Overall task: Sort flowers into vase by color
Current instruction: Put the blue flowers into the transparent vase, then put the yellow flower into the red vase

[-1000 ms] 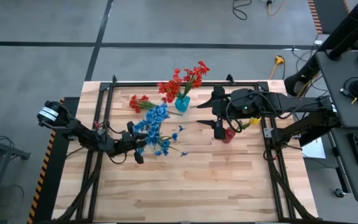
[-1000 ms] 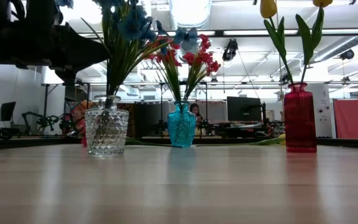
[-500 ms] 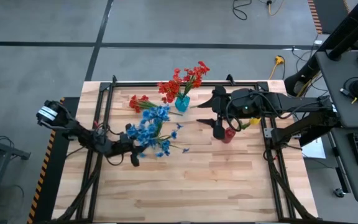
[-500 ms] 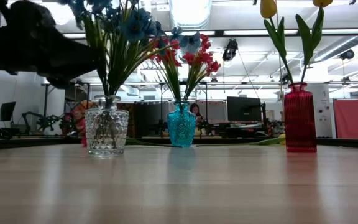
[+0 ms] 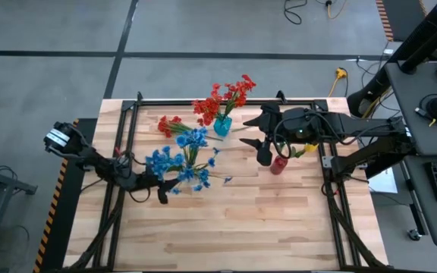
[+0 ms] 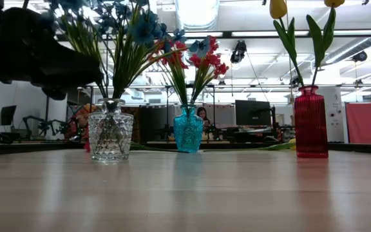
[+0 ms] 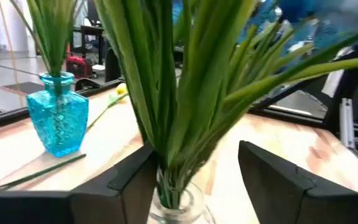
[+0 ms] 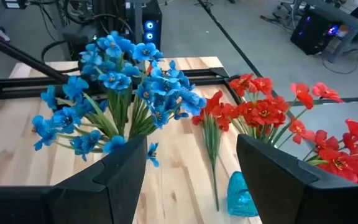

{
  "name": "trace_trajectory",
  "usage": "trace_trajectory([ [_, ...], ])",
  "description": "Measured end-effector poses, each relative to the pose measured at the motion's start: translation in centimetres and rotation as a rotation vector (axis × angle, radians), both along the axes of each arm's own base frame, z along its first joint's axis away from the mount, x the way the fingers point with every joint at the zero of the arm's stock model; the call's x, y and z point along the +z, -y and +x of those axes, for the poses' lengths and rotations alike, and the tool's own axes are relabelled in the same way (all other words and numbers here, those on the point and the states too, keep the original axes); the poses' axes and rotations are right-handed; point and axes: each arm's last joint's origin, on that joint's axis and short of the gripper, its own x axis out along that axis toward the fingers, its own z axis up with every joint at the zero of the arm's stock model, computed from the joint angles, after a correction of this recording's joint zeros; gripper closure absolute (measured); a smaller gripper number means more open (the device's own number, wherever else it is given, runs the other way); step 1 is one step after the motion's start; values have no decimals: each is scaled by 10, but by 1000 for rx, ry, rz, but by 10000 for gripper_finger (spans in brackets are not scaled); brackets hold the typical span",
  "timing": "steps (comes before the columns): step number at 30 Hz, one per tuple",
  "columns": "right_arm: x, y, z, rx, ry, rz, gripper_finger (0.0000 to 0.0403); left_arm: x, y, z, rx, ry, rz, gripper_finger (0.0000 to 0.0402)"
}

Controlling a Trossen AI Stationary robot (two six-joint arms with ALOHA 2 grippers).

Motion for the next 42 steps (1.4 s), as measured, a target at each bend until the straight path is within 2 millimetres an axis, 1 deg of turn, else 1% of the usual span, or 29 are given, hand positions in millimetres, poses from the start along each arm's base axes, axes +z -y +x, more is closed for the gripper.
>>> trace_trajectory([
  [6,1,0,-1,-1,0,2,163,-2,10,-5,-67,-5,-46,148],
  [10,3,0,-1,0,5,1,163,-6,15,-8,-87,-37,-62,131],
  [16,3,0,-1,3,3,-6,163,-3,13,-9,-8,-15,-90,136],
  [21,3,0,-1,5,1,-11,163,2,12,-11,16,15,-116,144],
  [24,3,0,-1,8,-1,-18,163,3,19,-15,-45,16,-136,148],
  [27,3,0,-1,13,-5,-28,163,-2,28,-22,-113,-31,-178,152],
  [30,3,0,-1,15,-7,-33,163,-9,35,-31,-165,-83,-301,156],
  [33,3,0,-1,20,-10,-45,163,-12,38,-37,-190,-114,-414,159],
  [37,3,0,-1,18,-4,-45,163,-1,46,-34,-329,-121,-472,161],
  [42,4,2,-1,-12,6,-39,163,22,59,-26,-422,-112,-366,161],
])
